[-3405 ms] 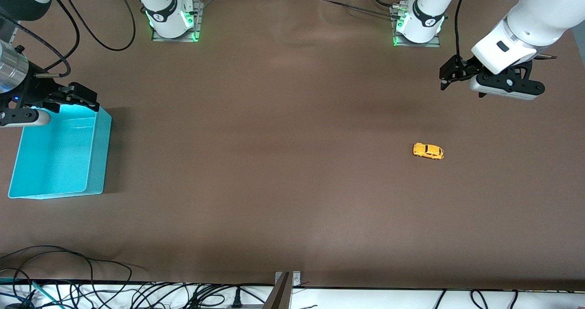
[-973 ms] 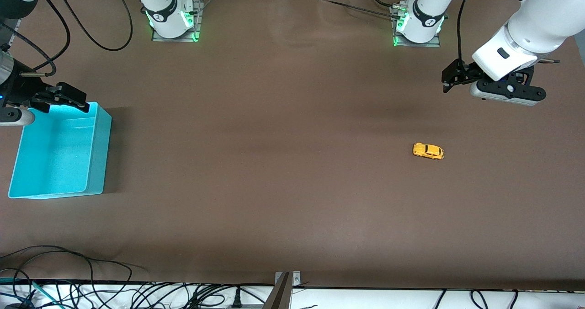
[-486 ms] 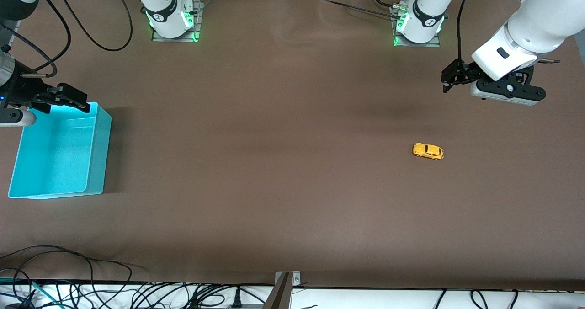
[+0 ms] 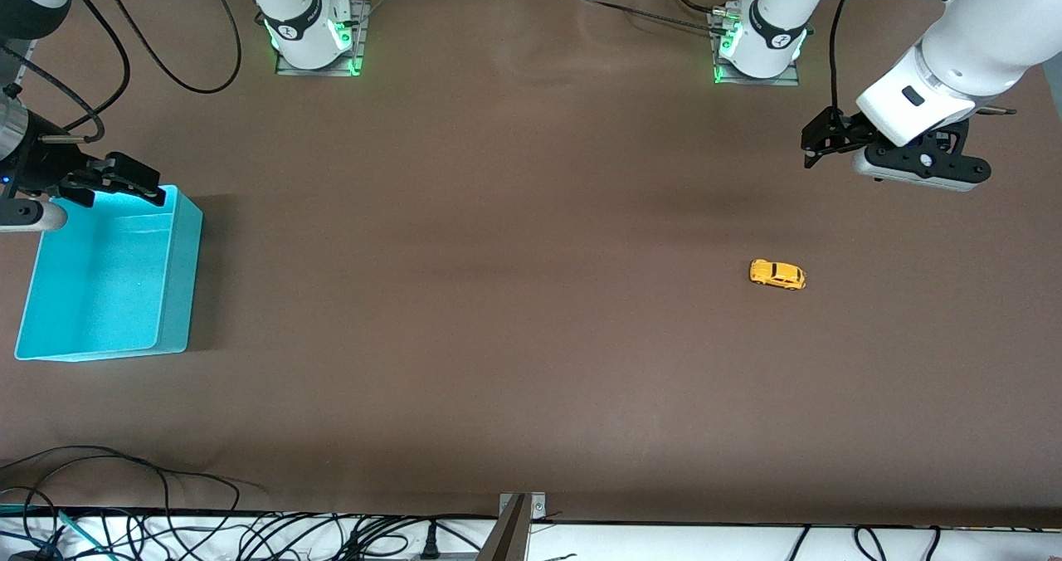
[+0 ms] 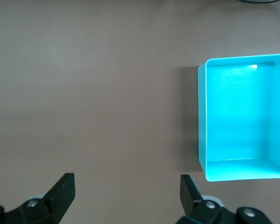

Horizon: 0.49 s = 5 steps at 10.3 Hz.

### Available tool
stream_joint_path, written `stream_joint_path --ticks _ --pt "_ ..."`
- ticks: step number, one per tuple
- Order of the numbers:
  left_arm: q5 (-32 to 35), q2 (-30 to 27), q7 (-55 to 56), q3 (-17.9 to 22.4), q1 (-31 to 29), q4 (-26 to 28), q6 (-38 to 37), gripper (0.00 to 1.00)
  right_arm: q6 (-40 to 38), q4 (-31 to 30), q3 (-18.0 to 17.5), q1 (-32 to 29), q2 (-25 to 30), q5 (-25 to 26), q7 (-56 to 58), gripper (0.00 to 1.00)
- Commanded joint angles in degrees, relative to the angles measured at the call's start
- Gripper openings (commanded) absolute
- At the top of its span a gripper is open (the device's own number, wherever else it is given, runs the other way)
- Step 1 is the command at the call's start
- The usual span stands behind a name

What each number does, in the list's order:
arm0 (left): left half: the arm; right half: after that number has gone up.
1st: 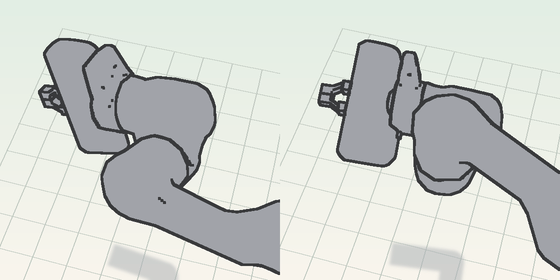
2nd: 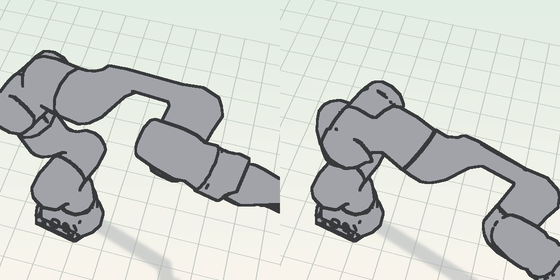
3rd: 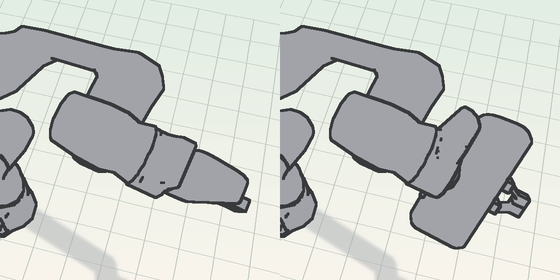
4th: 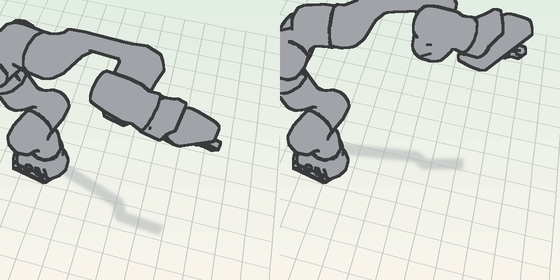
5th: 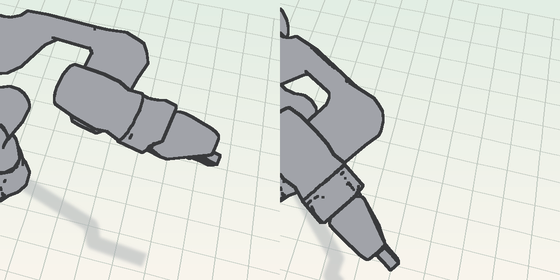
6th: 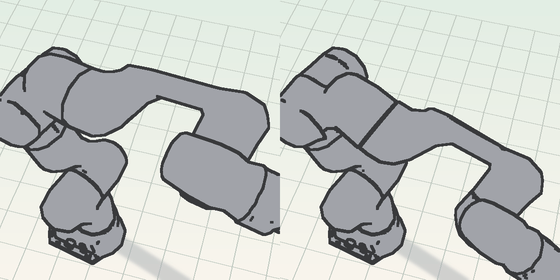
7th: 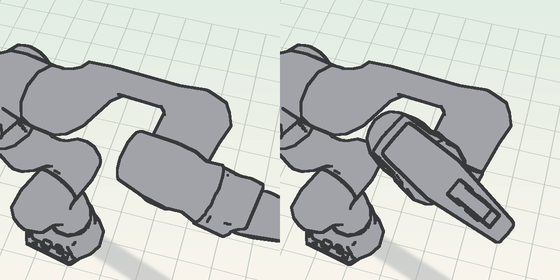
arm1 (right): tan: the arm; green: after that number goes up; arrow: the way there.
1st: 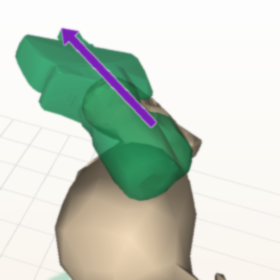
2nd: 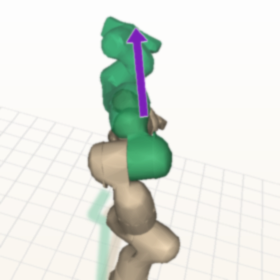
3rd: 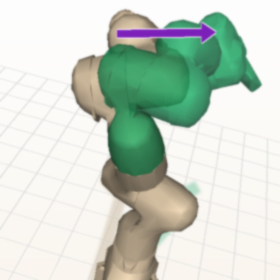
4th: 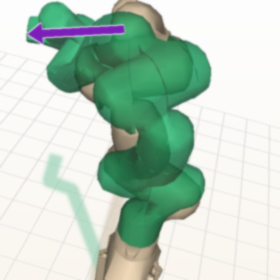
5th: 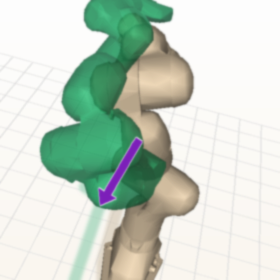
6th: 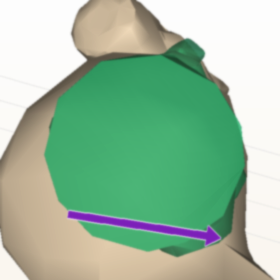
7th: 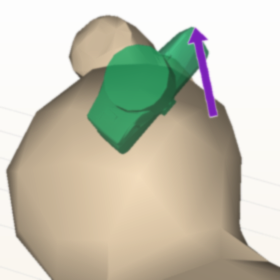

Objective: Wind up and store yellow beetle car

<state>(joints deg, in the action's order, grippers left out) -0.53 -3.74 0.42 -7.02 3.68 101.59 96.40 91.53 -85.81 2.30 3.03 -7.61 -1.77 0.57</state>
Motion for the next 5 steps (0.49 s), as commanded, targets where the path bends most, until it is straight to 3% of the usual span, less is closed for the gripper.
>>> stream_joint_path --ticks 1,5 --pt "0.62 0.84 -0.86 -0.19 0.18 -2.01 -1.48 1.00 -0.30 0.82 0.16 -0.48 -0.13 -2.09 0.75 1.00" --pt "0.62 0.84 -0.95 -0.19 -0.08 -1.92 -1.48 1.00 -0.47 0.82 0.16 -0.48 -0.13 -2.09 0.75 1.00"
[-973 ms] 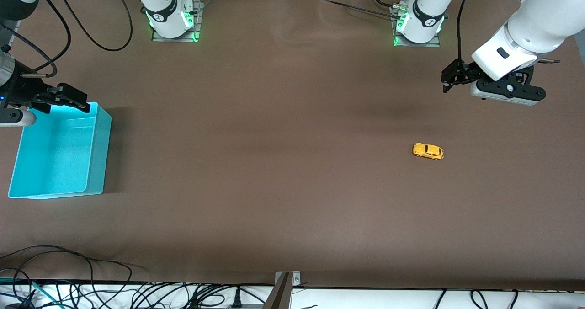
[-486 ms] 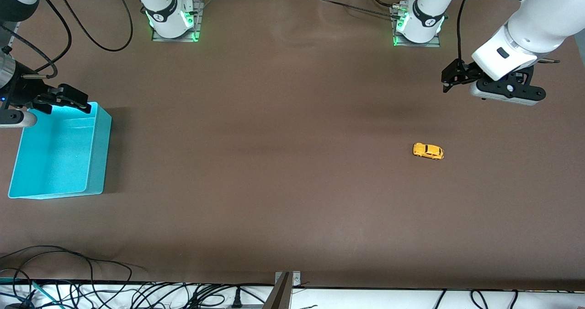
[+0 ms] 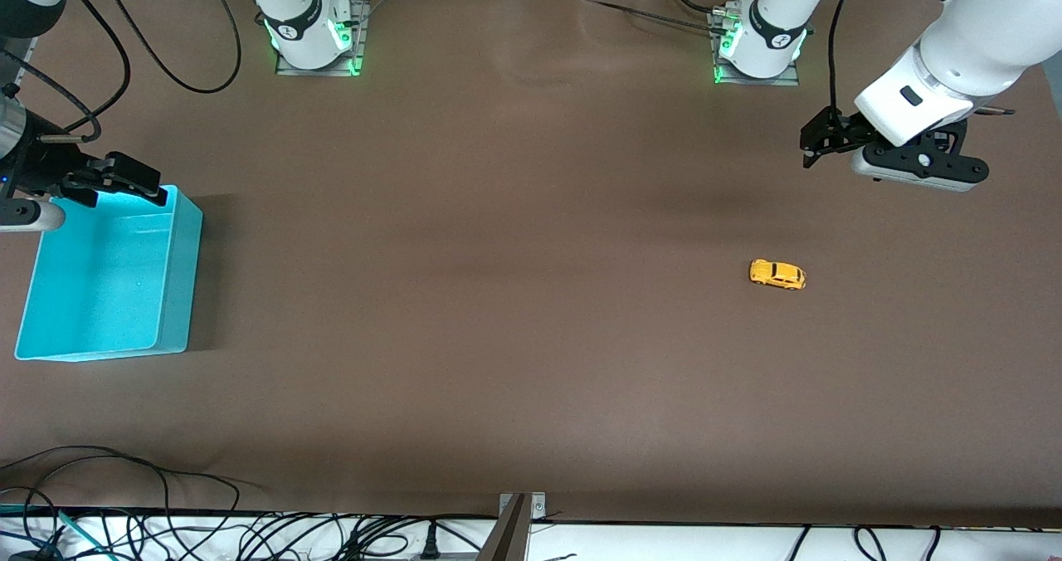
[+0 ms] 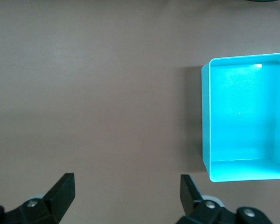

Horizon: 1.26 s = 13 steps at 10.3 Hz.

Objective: Wind up and store yellow beetle car

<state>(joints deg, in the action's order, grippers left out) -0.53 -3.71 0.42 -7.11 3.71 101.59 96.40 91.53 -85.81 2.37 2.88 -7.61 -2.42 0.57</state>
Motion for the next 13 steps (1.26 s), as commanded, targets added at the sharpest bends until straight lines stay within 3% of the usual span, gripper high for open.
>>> stream_joint_path --ticks 1,13 --pt "0.62 0.81 -0.95 -0.09 -0.02 -2.01 -1.48 1.00 -0.47 0.82 0.09 -0.42 -0.21 -1.44 0.75 1.00" --pt "1.23 3.17 -1.12 0.17 -1.52 -1.92 -1.48 1.00 0.49 0.90 0.26 -0.59 -2.85 -1.09 0.75 1.00"
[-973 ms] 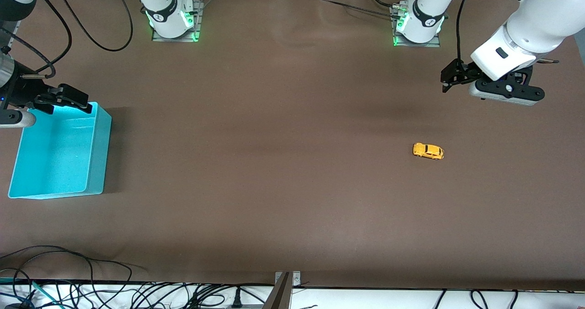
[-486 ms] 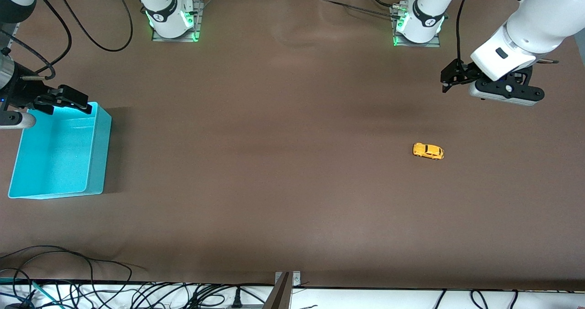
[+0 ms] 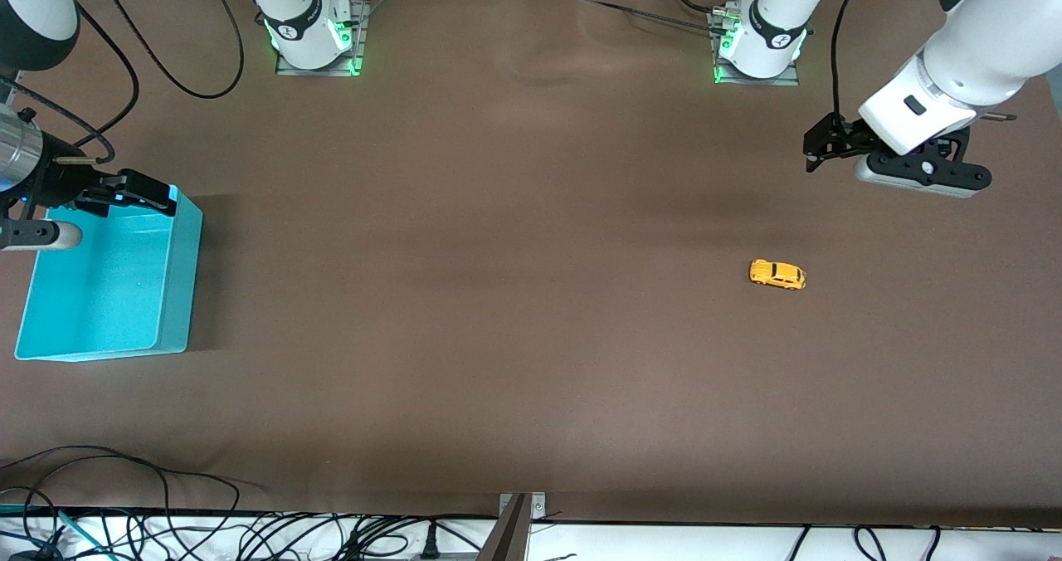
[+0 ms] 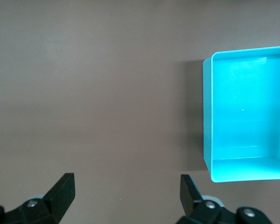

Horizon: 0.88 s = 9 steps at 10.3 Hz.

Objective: Wind up and store yellow beetle car

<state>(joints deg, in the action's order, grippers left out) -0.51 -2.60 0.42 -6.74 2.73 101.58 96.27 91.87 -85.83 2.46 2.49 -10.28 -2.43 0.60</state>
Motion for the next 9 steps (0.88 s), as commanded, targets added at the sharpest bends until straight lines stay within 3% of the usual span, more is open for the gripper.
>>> stream_joint_path --ticks 1,5,7,9 --pt "1.30 2.59 -1.56 -0.20 -0.70 -1.91 -1.35 1.00 1.98 0.92 0.18 -0.12 -0.18 -1.17 0.72 1.00" --pt "1.39 6.11 -3.13 -0.12 -0.97 -6.04 -1.43 1.00 2.53 0.84 0.18 -0.21 -0.61 -1.35 0.72 1.00" --pt "1.39 7.77 -11.27 -0.11 -1.67 -6.04 -1.35 1.00 2.79 0.84 0.18 -0.12 -1.05 -1.44 0.63 1.00" --pt "1.39 10.49 -26.53 -0.11 -4.38 -6.04 -0.91 1.00 3.84 0.84 0.09 -0.12 -1.23 -1.44 0.55 1.00"
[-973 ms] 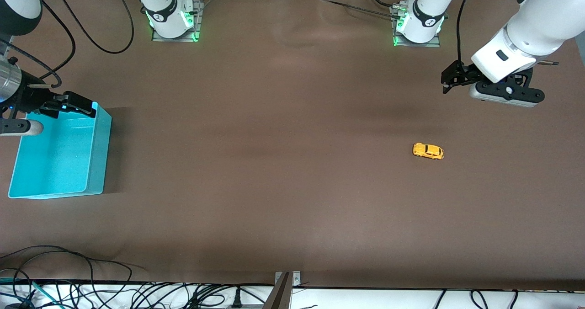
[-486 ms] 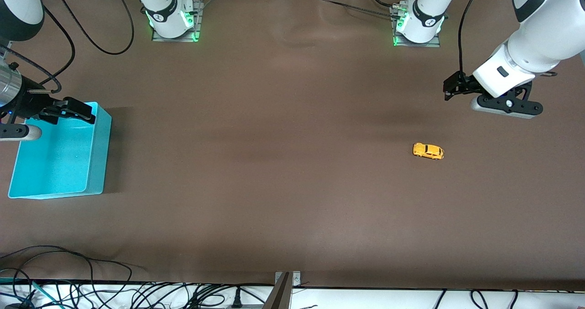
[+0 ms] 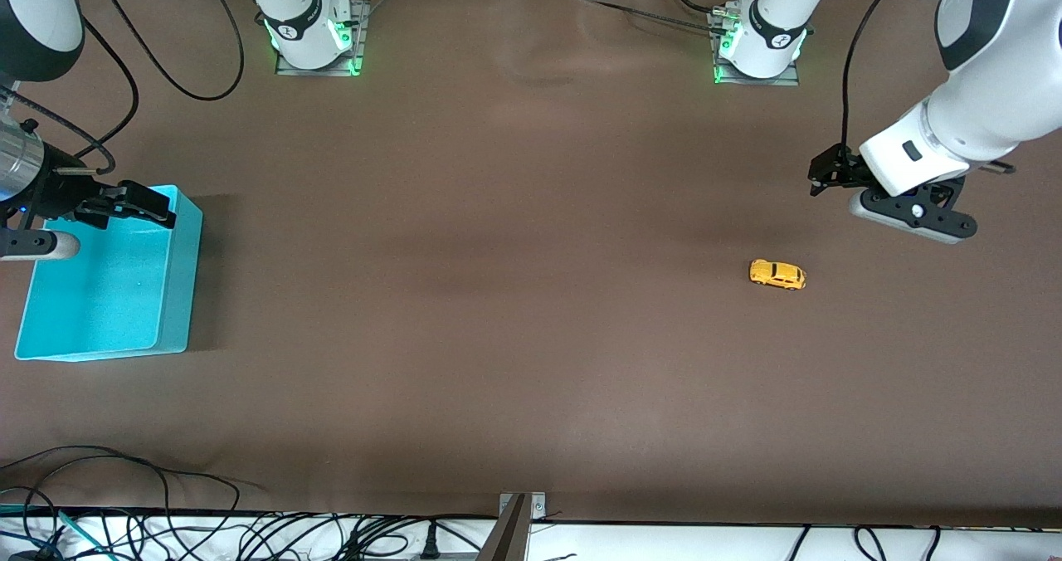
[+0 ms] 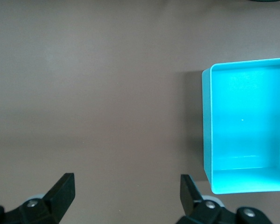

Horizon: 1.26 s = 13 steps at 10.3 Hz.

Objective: Wind up and store yellow beetle car
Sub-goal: 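Lower the left gripper over the yellow beetle car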

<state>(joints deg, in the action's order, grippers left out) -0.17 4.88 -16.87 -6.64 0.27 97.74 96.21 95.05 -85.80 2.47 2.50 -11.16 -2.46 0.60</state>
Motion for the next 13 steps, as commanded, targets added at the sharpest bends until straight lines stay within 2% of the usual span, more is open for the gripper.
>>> stream_joint_path --ticks 1,5,8,10,13 --pt "1.05 5.21 -17.59 -0.30 -2.47 -2.12 -0.41 1.00 1.10 0.81 0.08 -0.13 -0.35 -1.41 0.55 1.00" --pt "2.97 9.70 -34.41 -0.47 -2.30 0.60 5.73 1.00 1.28 0.81 0.08 -0.13 -0.97 -1.50 0.63 1.00" --pt "5.53 9.89 -44.62 -0.65 -2.21 10.61 16.79 1.00 2.69 0.81 0.08 -0.13 -2.19 -1.41 0.72 1.00" --pt "5.53 10.24 -54.28 -0.65 -2.65 18.15 28.80 1.00 2.69 0.73 0.08 -0.13 -2.20 -1.50 0.81 1.00" --pt "5.53 12.07 -59.85 -0.56 -2.91 26.96 42.71 1.00 2.69 0.81 0.08 -0.22 -2.55 -1.50 0.72 1.00"
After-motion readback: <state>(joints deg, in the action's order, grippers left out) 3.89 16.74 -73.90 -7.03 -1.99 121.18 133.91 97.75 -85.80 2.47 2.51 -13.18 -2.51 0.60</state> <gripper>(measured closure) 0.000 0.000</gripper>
